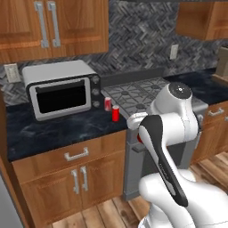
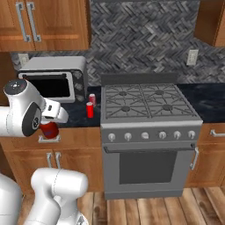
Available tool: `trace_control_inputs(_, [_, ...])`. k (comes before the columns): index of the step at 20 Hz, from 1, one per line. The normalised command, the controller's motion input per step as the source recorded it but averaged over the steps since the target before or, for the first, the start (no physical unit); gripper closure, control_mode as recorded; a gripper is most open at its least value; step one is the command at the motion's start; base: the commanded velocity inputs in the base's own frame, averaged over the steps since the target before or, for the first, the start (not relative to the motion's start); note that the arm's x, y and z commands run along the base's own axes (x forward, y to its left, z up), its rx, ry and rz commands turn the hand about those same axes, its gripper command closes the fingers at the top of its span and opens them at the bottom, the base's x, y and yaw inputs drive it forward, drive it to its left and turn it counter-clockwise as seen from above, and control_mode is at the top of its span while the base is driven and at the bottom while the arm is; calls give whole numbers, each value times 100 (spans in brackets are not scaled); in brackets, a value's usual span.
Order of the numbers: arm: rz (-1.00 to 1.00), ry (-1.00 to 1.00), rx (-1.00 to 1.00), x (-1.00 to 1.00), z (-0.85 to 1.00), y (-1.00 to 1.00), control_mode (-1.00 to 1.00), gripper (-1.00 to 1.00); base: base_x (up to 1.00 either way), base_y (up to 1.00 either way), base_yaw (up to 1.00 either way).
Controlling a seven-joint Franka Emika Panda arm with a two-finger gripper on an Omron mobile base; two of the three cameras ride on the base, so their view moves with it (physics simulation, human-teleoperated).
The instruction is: Four empty soda cans are scattered around the kitchen. Gather all the cans and cluster them next to the stove for recycling.
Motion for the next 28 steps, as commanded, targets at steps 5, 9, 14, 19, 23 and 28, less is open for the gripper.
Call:
trace_control_inputs(5, [0,0,0,0,0,0,100,100,20,9,-16])
trace_control_inputs(9, [0,0,0,0,0,0,100,100,21,14,-15])
trace_control_inputs(14, [0,0,0,0,0,0,100,100,22,16,-12])
trace_control_inputs(19, [0,0,0,0,0,0,100,100,21,17,-2])
trace_control_inputs(23, [0,0,0,0,0,0,100,100,26,18,0])
trace_control_inputs(28, [0,0,0,0,0,0,100,100,27,12,0])
